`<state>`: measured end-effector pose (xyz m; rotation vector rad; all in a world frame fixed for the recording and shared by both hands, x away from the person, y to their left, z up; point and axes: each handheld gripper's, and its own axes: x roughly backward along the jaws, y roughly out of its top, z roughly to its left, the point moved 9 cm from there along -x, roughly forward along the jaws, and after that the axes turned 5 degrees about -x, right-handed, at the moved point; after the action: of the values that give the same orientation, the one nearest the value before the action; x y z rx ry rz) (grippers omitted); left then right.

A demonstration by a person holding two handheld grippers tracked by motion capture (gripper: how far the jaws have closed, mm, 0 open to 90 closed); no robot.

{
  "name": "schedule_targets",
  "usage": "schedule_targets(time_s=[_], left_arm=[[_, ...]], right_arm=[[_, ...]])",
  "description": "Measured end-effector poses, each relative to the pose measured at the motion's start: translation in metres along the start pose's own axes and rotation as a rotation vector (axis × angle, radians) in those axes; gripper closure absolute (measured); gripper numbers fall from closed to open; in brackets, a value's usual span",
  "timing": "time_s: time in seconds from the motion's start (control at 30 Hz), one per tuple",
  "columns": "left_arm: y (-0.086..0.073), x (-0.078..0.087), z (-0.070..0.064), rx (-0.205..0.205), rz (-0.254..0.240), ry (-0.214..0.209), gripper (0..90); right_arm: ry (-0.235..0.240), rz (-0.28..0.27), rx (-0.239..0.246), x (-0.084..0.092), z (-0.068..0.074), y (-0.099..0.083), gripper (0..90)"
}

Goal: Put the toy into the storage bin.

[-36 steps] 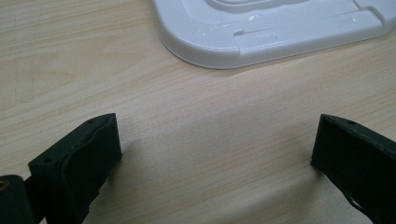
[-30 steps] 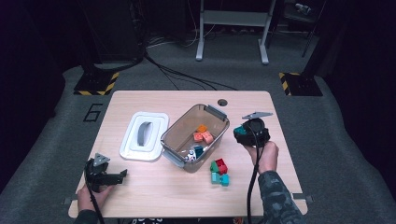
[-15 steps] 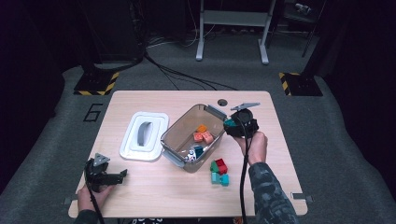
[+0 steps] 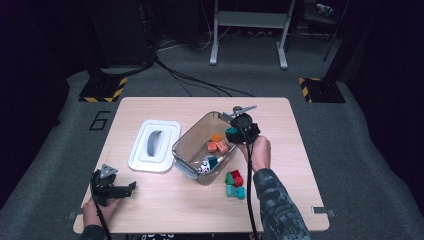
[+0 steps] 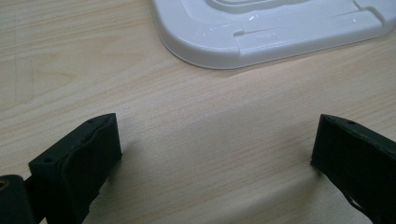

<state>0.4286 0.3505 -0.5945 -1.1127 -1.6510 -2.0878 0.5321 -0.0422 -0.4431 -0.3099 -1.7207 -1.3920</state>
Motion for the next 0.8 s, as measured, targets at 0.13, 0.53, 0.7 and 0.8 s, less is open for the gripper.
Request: schedule_targets(time_s=[0.13, 0.53, 0.7, 0.8], left_arm=[[0.000, 0.000, 0.000, 0.000, 0.000, 0.000, 1.2], [0.000, 0.000, 0.000, 0.000, -0.001, -0.001, 1.3], [0.000, 0.000, 0.000, 0.000, -0.001, 0.000, 1.3], [0.000, 0.000, 0.000, 0.000, -0.001, -0.001, 1.3]], right_arm=[[-0.007, 0.023, 0.019, -0.006, 0.004, -0.004, 58.6], [-0.027, 0.065, 0.085, -0.006, 0.005, -0.013, 54.5], [-0.025, 0.062, 0.069, -0.005, 0.005, -0.013, 50.6], [-0.016, 0.047, 0.063, -0.002, 0.005, -0.013, 45.1]])
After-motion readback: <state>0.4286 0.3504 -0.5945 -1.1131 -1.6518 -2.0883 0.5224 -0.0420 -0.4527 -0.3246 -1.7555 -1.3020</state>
